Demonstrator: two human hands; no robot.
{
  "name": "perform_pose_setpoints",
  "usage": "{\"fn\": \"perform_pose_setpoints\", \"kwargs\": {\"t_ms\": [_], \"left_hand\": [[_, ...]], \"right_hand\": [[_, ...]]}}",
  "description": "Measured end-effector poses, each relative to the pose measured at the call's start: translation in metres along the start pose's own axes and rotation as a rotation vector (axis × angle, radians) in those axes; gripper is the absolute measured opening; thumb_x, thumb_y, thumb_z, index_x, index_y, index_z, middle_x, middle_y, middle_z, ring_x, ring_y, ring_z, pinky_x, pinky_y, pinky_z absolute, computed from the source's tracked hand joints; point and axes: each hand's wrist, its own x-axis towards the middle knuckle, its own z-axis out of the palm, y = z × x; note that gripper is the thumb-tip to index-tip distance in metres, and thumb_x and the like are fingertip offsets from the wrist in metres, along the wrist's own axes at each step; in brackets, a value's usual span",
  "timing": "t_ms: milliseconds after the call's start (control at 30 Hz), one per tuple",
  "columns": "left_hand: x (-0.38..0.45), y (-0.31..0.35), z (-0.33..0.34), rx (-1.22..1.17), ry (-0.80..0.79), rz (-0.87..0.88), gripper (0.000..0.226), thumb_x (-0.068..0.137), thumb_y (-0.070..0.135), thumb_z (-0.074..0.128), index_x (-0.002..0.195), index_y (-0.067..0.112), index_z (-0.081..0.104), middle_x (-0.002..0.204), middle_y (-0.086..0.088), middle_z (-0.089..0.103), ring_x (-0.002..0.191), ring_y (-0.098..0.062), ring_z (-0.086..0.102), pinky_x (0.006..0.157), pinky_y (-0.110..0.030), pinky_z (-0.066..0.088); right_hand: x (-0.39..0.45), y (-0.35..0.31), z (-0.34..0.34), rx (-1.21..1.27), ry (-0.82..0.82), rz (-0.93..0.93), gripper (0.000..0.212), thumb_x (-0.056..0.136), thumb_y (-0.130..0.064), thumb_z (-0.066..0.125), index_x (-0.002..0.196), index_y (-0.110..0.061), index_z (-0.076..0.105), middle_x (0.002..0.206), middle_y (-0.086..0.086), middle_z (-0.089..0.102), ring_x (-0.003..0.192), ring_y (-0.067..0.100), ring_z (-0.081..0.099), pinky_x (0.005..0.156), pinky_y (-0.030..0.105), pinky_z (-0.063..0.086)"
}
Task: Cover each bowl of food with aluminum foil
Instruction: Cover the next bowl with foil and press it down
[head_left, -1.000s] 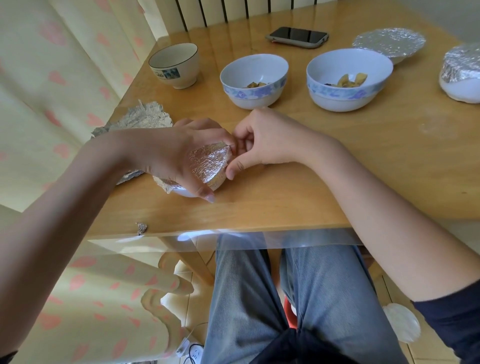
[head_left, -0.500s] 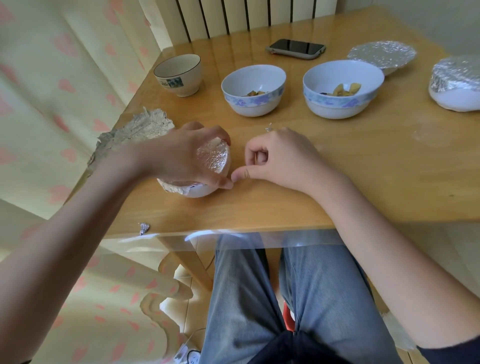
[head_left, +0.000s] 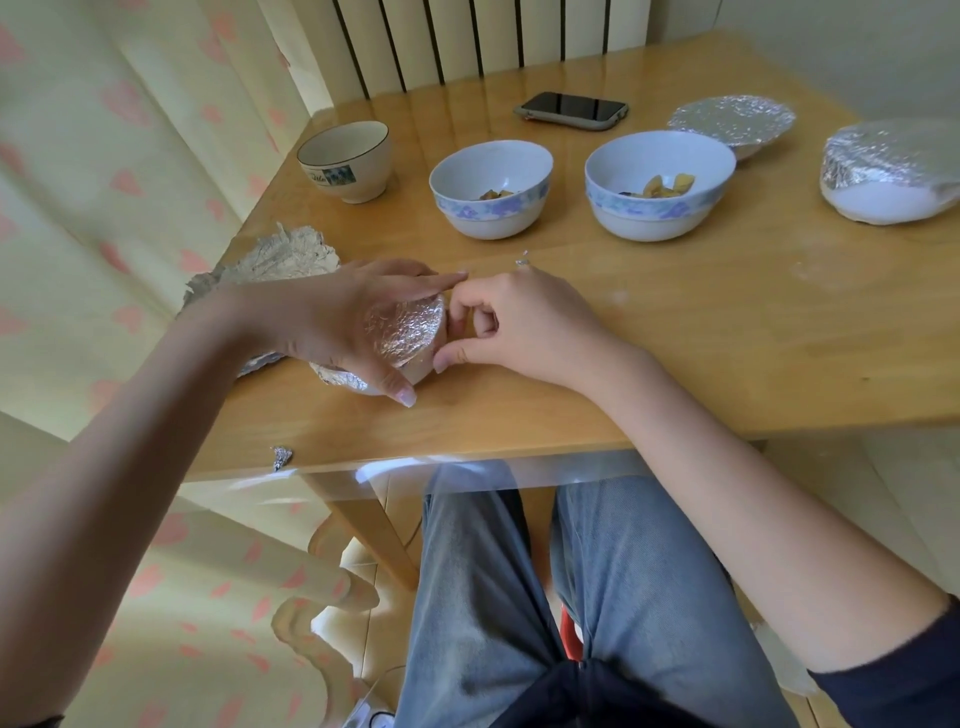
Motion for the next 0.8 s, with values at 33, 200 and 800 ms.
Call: {"fn": "perform_pose_setpoints", "kwargs": {"t_ms": [33, 200, 800], "left_hand": [[0.001, -0.001, 0.001, 0.005, 0.004, 0.007, 0.105, 0.036, 0.08, 0.07, 0.119, 0.086, 0.006, 0.149, 0.031, 0.02, 0.142, -0.005, 0.017, 0.117, -0.035, 0.018], [-0.016, -0.02, -0.005, -0.271, 0.111, 0.08, 0.1, 0.054, 0.085, 0.065, 0.137, 0.072, 0.011, 0.156, 0.033, 0.008, 0.144, 0.01, 0.002, 0.12, -0.035, 0.007], [0.013, -0.03, 0.064, -0.953, 0.971, -0.166, 0.057, 0.092, 0.06, 0.022, 0.101, 0.033, 0.071, 0.112, 0.002, 0.071, 0.11, -0.014, 0.064, 0.106, -0.046, 0.042]], "right_hand": [[0.0, 0.002, 0.0, 0.011, -0.014, 0.004, 0.033, 0.067, -0.056, 0.075, 0.078, -0.03, 0.058, 0.058, -0.012, 0.056, 0.059, 0.001, 0.049, 0.065, 0.029, 0.043], [-0.009, 0.02, 0.001, 0.071, 0.112, 0.062, 0.023, 0.077, -0.043, 0.074, 0.076, -0.02, 0.067, 0.06, -0.007, 0.06, 0.058, 0.006, 0.052, 0.058, 0.02, 0.039], [0.042, -0.045, 0.046, 0.603, 0.171, 0.368, 0.038, 0.102, -0.032, 0.036, 0.07, -0.012, 0.041, 0.059, -0.003, 0.04, 0.057, 0.012, 0.039, 0.054, 0.029, 0.029]]}}
